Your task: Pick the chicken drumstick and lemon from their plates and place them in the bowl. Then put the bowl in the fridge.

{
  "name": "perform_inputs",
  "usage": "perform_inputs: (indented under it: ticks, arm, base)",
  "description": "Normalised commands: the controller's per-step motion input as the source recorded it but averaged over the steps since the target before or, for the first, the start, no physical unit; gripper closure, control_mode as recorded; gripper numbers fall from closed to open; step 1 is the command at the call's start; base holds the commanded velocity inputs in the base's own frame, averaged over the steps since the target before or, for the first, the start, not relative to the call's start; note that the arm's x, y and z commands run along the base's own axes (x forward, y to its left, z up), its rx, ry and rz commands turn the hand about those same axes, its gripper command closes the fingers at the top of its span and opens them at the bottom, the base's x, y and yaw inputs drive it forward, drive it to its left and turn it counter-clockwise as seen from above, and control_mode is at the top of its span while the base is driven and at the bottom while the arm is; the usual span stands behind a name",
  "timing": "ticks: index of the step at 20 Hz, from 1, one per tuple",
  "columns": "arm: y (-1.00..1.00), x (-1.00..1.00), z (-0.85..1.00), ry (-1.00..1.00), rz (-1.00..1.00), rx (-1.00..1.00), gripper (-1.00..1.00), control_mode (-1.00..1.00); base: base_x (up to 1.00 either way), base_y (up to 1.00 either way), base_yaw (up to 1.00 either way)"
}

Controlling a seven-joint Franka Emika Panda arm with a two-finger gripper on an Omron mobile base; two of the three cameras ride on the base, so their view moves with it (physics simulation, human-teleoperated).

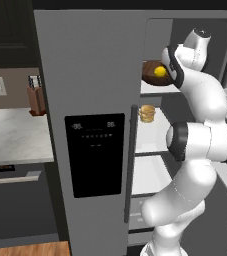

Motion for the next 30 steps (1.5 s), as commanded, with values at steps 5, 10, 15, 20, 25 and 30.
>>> perform_inputs:
  ticks: [5, 10, 15, 20, 25, 30]
  arm:
    - [0.00, -0.38, 0.13, -0.02, 0.00, 0.00, -1.00, -1.00]
    - [0.15, -0.57, 0.00, -0.02, 0.00, 0.00, -1.00, -1.00]
    - [0.32, -0.60, 0.00, -0.06, 0.00, 0.00, -1.00, -1.00]
    - [0.28, -0.75, 0.00, -0.08, 0.00, 0.00, -1.00, -1.00]
    - [0.22, -0.86, -0.01, -0.06, -0.02, 0.00, -1.00, -1.00]
    - [0.32, -0.89, -0.06, -0.01, -0.09, -0.01, -1.00, -1.00]
  base:
    - [0.00, 0.00, 0.00]
    - [0.00, 0.00, 0.00]
    - [0.00, 0.00, 0.00]
    - [0.00, 0.00, 0.00]
    - [0.00, 0.00, 0.00]
    - [0.00, 0.00, 0.00]
